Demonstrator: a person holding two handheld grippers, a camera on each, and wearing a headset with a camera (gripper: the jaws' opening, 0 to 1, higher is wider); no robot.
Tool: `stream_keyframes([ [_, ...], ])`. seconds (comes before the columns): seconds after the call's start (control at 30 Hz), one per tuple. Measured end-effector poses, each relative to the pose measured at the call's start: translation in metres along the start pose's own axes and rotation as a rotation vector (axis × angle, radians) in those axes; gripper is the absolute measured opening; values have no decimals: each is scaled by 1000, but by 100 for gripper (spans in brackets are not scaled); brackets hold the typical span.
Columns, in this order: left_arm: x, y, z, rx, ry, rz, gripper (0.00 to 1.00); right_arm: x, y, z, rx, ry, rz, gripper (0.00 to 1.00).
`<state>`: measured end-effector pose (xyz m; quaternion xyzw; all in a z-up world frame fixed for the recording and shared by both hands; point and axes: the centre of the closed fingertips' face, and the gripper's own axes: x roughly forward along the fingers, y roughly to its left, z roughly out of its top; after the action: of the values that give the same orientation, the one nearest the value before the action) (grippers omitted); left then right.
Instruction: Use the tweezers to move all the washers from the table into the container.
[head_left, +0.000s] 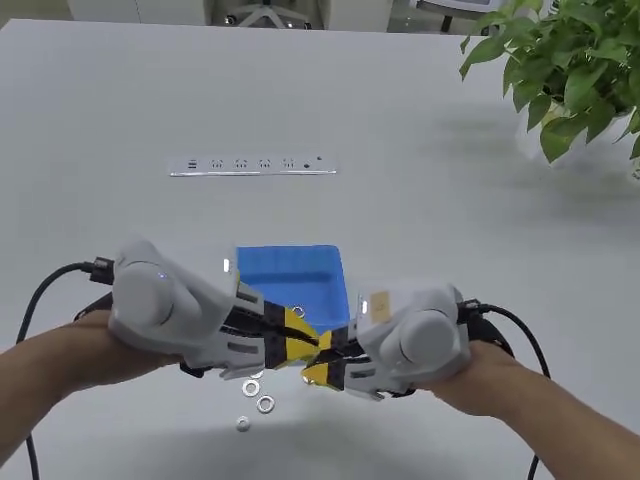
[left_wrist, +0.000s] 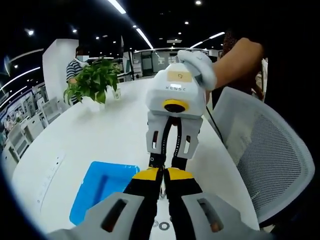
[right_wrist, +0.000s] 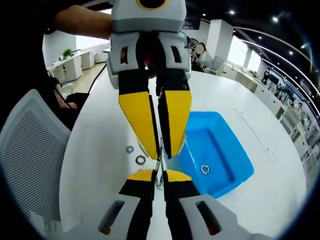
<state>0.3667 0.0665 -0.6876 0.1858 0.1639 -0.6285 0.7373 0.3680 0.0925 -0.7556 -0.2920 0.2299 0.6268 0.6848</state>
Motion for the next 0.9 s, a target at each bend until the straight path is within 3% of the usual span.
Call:
stream_keyframes([
  [0.43, -19, 4, 14, -62, -67, 51, 30, -11, -1, 9, -2, -6, -17, 8],
  [0.67, -33, 5, 10, -115, -79, 117, 52, -22, -6, 20, -5, -16, -25, 8],
  [0.77, -40, 6, 9, -146, -94, 153, 54, -29, -10, 27, -9, -31, -27, 8],
  [0.9, -48, 8, 5, -169, -94, 203, 66, -35, -16, 35, -11, -47, -32, 8],
])
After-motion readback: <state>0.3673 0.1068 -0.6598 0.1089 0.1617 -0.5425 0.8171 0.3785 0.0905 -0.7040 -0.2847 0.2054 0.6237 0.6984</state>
